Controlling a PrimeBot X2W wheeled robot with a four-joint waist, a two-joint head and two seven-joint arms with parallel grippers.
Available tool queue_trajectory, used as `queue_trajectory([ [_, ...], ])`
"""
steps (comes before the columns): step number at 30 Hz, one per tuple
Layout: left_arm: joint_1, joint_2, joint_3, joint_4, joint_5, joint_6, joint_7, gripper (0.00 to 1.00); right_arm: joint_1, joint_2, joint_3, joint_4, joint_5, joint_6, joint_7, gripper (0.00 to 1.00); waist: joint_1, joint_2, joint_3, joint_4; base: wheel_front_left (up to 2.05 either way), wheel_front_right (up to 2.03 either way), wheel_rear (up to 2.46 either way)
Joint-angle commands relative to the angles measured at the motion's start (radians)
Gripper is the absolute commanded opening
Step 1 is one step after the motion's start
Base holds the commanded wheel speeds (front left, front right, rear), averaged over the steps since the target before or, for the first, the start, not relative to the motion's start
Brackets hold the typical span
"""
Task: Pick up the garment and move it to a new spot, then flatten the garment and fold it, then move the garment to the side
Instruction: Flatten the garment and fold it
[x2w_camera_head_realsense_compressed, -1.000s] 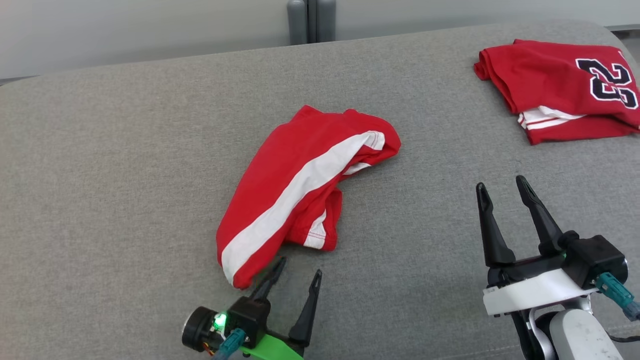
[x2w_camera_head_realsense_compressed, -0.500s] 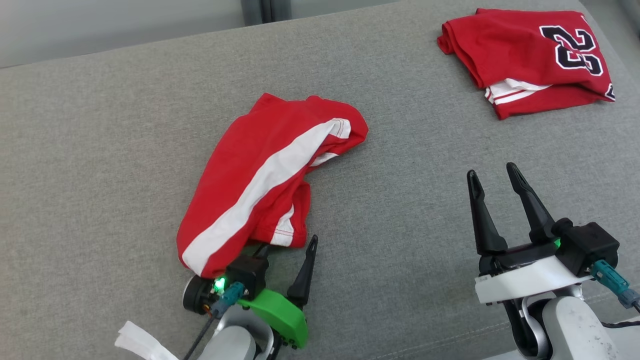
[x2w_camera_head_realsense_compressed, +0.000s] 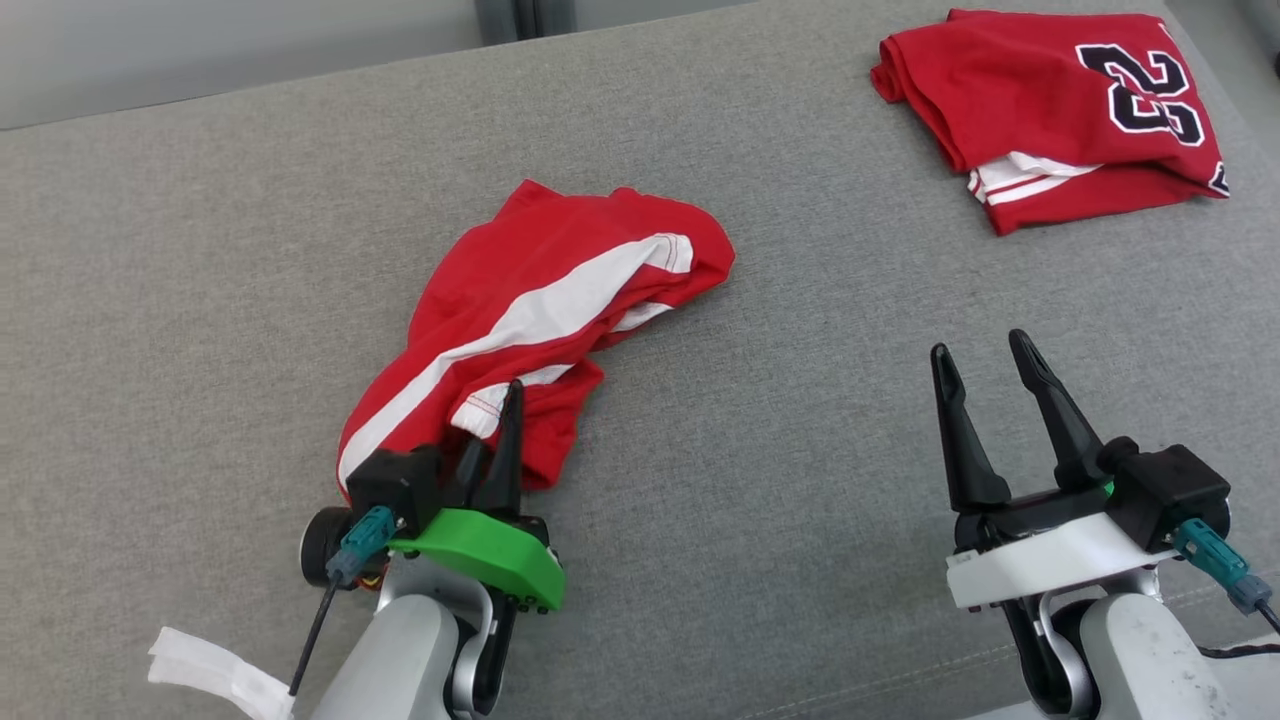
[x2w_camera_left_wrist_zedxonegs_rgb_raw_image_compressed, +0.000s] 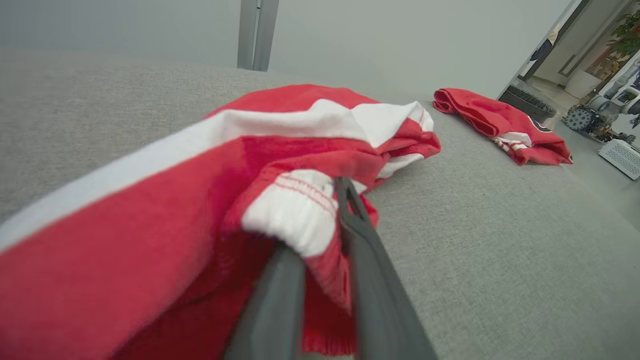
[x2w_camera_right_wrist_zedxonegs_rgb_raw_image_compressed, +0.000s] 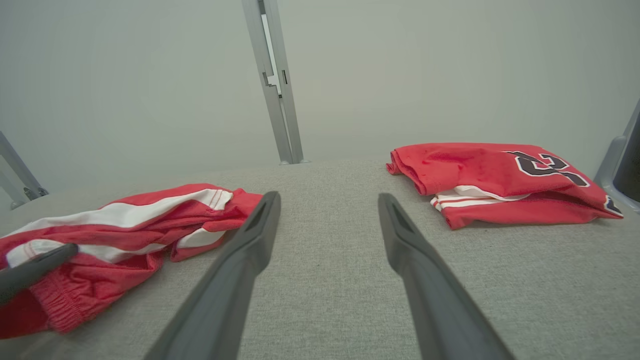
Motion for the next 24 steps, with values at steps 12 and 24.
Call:
queue_trajectory([
  [12, 0.138, 0.092, 0.147, -0.117, 0.198, -0.005, 0.0, 0.0, 0.041, -0.001, -0.03, 0.022, -0.011, -0.001, -0.003, 1.0, 0.0, 0.0, -0.052, 0.122, 0.0, 0.0, 0.0],
  [24, 0.266, 0.133, 0.174, -0.118, 0.224, 0.002, 0.0, 1.0, 0.063, 0.004, -0.043, 0.045, -0.017, -0.001, -0.003, 1.0, 0.0, 0.0, -0.084, 0.178, 0.0, 0.0, 0.0],
])
